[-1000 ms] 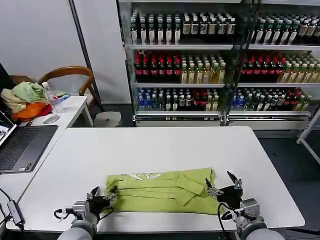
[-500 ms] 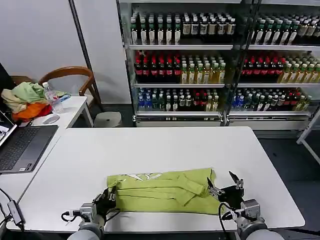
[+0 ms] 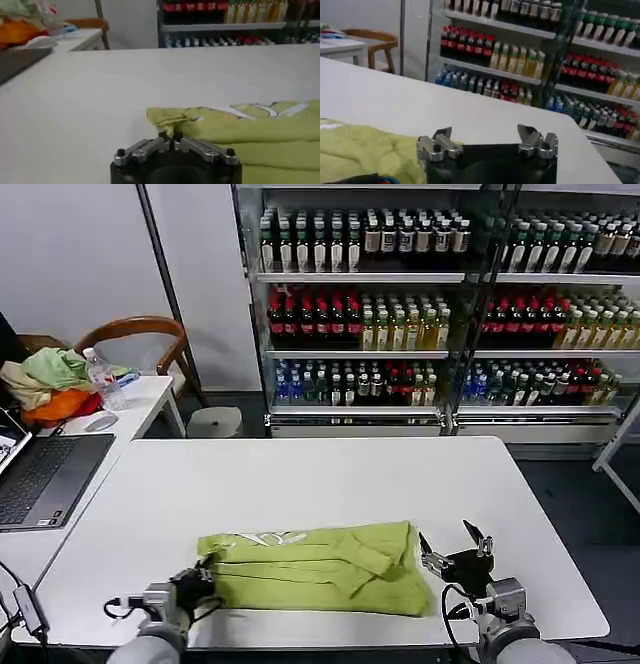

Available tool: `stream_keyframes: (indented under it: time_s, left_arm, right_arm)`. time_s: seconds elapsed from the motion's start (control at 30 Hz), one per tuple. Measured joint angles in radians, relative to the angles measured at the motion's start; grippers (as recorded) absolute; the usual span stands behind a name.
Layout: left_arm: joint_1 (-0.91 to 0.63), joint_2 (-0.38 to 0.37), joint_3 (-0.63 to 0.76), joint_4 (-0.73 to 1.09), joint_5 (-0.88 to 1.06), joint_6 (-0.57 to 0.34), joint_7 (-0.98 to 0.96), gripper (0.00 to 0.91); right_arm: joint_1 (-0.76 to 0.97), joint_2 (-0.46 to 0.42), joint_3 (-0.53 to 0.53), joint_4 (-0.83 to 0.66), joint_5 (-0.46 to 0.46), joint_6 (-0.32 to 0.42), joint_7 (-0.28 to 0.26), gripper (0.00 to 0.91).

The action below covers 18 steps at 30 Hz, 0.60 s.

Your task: Fold and organize the clothes.

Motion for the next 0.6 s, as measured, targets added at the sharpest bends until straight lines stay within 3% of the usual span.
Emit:
stream_keyframes:
  time_s: [0.33, 0.6]
  left_arm:
    - [0.068, 0.056, -0.299, -0.02, -0.062, 0.065, 0.082, 0.05]
    - [0.075, 0.026, -0.306, -0.121, -0.073, 0.065, 0.113, 0.05]
  right_arm:
    - [0.023, 0.009, -0.015, -0.012, -0.008, 0.002, 0.0, 0.907]
    - [0.009, 0.004, -0.001, -0.01, -0.016, -0.004, 0.0, 0.907]
